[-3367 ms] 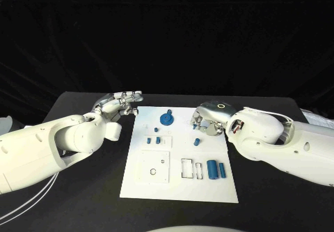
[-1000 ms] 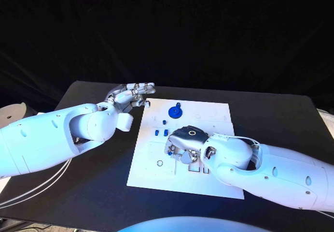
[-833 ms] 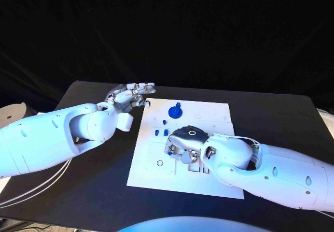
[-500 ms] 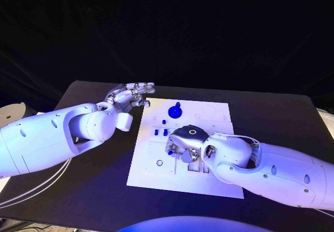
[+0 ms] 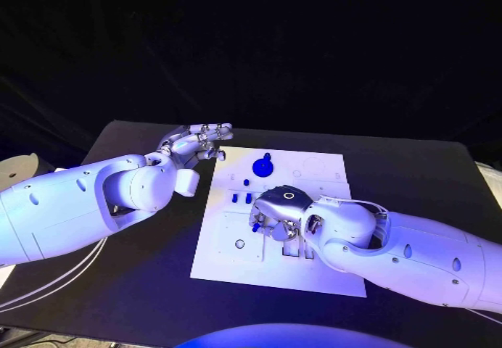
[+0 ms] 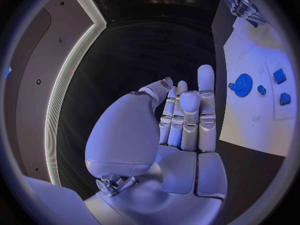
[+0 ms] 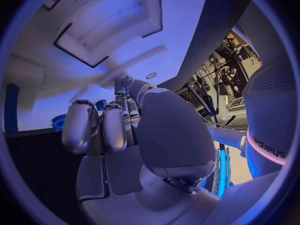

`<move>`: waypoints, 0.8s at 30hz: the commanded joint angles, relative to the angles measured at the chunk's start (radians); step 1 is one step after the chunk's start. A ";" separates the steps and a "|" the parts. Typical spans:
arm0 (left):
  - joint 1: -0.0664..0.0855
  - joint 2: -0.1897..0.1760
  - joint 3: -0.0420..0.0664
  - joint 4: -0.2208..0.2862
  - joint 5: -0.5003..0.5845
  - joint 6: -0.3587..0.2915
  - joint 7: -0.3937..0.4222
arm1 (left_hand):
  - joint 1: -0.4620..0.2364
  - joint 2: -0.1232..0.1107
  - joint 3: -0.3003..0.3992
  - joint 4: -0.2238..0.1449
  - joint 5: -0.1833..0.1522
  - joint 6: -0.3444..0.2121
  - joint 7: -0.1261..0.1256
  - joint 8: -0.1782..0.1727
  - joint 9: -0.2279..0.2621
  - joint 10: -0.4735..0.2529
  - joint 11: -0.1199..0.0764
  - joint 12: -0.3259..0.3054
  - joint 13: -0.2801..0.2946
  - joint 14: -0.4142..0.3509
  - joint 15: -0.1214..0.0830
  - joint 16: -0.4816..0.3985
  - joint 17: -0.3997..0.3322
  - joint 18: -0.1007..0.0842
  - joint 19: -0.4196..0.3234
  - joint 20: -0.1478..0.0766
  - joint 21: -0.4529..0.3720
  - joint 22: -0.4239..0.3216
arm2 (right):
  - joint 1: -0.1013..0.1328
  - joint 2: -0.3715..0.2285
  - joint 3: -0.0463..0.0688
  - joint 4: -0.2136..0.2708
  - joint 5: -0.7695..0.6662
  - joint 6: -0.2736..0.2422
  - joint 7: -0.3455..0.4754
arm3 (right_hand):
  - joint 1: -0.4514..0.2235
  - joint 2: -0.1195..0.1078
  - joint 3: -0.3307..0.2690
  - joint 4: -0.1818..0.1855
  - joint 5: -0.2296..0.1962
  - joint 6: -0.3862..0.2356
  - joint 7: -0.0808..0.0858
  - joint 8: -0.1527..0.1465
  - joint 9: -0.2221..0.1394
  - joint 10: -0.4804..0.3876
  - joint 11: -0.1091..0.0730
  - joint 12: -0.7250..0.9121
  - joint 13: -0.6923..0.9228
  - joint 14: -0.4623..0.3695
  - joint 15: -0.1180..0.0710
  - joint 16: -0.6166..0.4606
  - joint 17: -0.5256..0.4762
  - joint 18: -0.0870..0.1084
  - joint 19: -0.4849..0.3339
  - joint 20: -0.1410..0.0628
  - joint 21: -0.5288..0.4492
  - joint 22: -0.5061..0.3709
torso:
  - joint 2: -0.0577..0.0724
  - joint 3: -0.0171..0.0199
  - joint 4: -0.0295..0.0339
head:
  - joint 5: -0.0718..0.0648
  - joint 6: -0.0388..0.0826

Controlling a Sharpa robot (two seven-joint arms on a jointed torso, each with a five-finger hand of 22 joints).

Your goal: Assemble the parts on the task board

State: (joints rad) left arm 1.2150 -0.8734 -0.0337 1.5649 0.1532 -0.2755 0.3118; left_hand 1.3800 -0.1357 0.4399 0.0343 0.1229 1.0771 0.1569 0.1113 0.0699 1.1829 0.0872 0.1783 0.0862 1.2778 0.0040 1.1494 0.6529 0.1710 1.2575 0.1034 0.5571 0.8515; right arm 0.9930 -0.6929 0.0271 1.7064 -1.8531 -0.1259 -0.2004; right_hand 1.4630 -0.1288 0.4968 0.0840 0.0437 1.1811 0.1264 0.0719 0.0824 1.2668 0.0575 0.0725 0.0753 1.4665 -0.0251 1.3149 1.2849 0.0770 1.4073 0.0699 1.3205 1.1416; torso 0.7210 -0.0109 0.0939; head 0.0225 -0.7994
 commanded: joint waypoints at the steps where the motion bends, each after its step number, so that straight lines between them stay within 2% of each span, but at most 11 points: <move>1: 0.001 0.001 0.001 0.003 -0.001 0.022 0.002 | 0.008 0.004 0.001 -0.006 0.003 0.002 0.005 0.003 -0.001 -0.005 0.000 0.007 0.001 -0.008 -0.001 -0.007 -0.003 0.011 -0.002 -0.001 -0.006 -0.002 | -0.004 0.000 -0.004 -0.007 -0.005 0.045 -0.008 | -0.010 -0.001 0.003 -0.003 0.005 0.004 -0.001 0.001 0.000 -0.002 0.001 -0.006 -0.002 0.059 0.000 0.003 0.000 0.010 0.002 0.004 -0.001 -0.001 | -0.001 0.0000 -0.0002 | 0.001 -0.001; 6: 0.001 0.001 0.001 0.004 -0.001 0.022 0.001 | 0.008 0.004 0.001 -0.006 0.003 0.002 0.005 0.003 -0.001 -0.005 0.000 0.007 0.001 -0.008 -0.001 -0.007 -0.003 0.011 -0.002 -0.001 -0.006 -0.002 | -0.004 0.001 -0.004 -0.006 0.001 0.045 -0.003 | -0.017 -0.006 -0.001 -0.004 0.005 0.002 0.000 -0.001 -0.001 -0.003 0.002 -0.007 -0.003 0.058 0.001 0.002 -0.002 0.010 0.001 0.005 -0.002 -0.002 | 0.000 0.0000 -0.0004 | 0.000 -0.001; 9: 0.001 0.001 0.001 0.004 -0.001 0.021 0.001 | 0.008 0.004 0.001 -0.006 0.003 0.002 0.005 0.003 -0.001 -0.005 0.000 0.007 0.001 -0.008 -0.001 -0.007 -0.003 0.011 -0.002 -0.001 -0.006 -0.002 | -0.004 0.000 -0.004 -0.006 0.005 0.039 0.001 | -0.033 -0.017 -0.008 -0.002 0.005 -0.010 0.004 -0.007 -0.004 -0.020 0.007 -0.013 -0.009 0.057 0.004 0.000 -0.006 0.011 -0.002 0.007 -0.006 -0.007 | 0.000 0.0002 -0.0005 | 0.000 -0.002; 12: 0.001 0.000 0.001 0.004 -0.001 0.020 0.000 | 0.008 0.004 0.001 -0.006 0.003 0.002 0.005 0.003 -0.001 -0.005 0.000 0.007 0.001 -0.008 -0.001 -0.007 -0.003 0.011 -0.002 -0.001 -0.006 -0.002 | -0.004 -0.001 -0.004 -0.007 0.010 0.031 0.002 | -0.055 -0.032 -0.017 0.003 0.006 -0.035 0.015 -0.012 -0.010 -0.073 0.021 -0.015 -0.015 0.054 0.015 -0.007 -0.015 0.013 -0.009 0.014 -0.015 -0.021 | 0.000 0.0002 -0.0003 | 0.000 -0.002; 16: 0.001 0.000 0.001 0.004 -0.001 0.019 0.000 | 0.008 0.004 0.001 -0.006 0.003 0.002 0.005 0.003 -0.001 -0.005 0.000 0.007 0.001 -0.008 -0.001 -0.007 -0.003 0.011 -0.002 -0.001 -0.006 -0.002 | -0.004 -0.002 -0.004 -0.009 0.015 0.017 0.000 | -0.066 -0.048 -0.033 -0.003 0.006 -0.087 0.032 -0.012 -0.018 -0.189 0.044 -0.012 -0.015 0.051 0.034 -0.011 -0.023 0.020 -0.026 0.031 -0.040 -0.060 | 0.000 -0.0001 -0.0009 | -0.001 -0.001; 21: 0.001 -0.001 0.001 0.004 -0.001 0.019 -0.001 | 0.008 0.004 0.001 -0.006 0.003 0.002 0.005 0.003 -0.001 -0.005 0.000 0.007 0.001 -0.008 -0.001 -0.007 -0.003 0.011 -0.002 -0.001 -0.006 -0.002 | -0.004 -0.004 -0.004 -0.010 0.017 0.001 -0.003 | -0.066 -0.050 -0.055 -0.011 0.006 -0.138 0.038 -0.013 -0.019 -0.237 0.052 -0.008 -0.013 0.049 0.041 -0.013 -0.030 0.025 -0.035 0.041 -0.057 -0.083 | 0.000 0.0005 0.0000 | -0.001 -0.001; 24: 0.001 0.000 0.001 0.003 -0.001 0.019 -0.002 | 0.008 0.004 0.001 -0.006 0.003 0.002 0.005 0.003 -0.001 -0.005 0.000 0.007 0.001 -0.008 -0.001 -0.007 -0.003 0.011 -0.002 -0.001 -0.006 -0.002 | -0.004 -0.007 -0.004 -0.009 0.018 -0.019 -0.003 | -0.066 -0.049 -0.060 -0.012 0.006 -0.146 0.039 -0.013 -0.019 -0.240 0.053 -0.007 -0.013 0.049 0.042 -0.014 -0.032 0.026 -0.035 0.042 -0.057 -0.084 | 0.000 0.0009 -0.0001 | -0.002 -0.001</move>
State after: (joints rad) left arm 1.2151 -0.8745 -0.0337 1.5656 0.1532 -0.2739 0.3077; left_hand 1.3800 -0.1357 0.4399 0.0344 0.1228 1.0771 0.1568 0.1113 0.0699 1.1829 0.0872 0.1822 0.0862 1.2763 0.0055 1.1494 0.6512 0.1710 1.2575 0.1033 0.5537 0.8509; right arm 0.9928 -0.6970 0.0260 1.7042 -1.8344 -0.1418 -0.1926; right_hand 1.4013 -0.1748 0.4436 0.0710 0.0439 1.0408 0.1658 0.0631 0.0642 1.0253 0.1059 0.0616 0.0598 1.4664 0.0074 1.3064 1.2536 0.0925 1.3713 0.1058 1.2664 1.0579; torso 0.7210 -0.0104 0.0936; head 0.0213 -0.8011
